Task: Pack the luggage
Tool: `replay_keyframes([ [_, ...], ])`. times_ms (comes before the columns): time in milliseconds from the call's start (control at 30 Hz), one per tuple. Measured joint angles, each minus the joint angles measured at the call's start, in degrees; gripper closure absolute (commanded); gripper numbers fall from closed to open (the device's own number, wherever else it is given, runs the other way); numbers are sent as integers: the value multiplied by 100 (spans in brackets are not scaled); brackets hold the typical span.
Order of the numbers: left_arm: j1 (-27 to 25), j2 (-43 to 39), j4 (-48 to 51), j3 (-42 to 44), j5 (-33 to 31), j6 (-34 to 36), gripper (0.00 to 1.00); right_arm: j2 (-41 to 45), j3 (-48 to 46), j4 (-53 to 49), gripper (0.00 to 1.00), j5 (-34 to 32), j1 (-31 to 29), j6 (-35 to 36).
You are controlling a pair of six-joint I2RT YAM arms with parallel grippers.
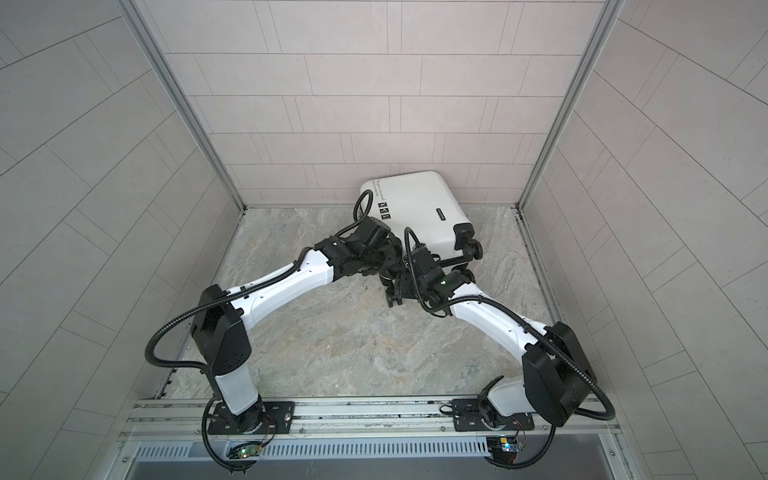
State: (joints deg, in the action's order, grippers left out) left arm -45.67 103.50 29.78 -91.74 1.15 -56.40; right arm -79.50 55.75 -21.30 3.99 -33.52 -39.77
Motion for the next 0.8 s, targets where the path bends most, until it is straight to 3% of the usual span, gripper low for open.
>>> replay_keyframes([
  [267, 15, -42, -42, 63, -17, 44, 100, -81, -98, 299, 30, 11, -140, -55],
  [533, 22, -125, -22, 149, -26, 90, 100, 214, -850, 1294, 27, -732, -352, -48],
  [800, 24, -203, 20, 225, -28, 138, 100, 614, -1193, 1823, 31, -1126, -409, 227],
])
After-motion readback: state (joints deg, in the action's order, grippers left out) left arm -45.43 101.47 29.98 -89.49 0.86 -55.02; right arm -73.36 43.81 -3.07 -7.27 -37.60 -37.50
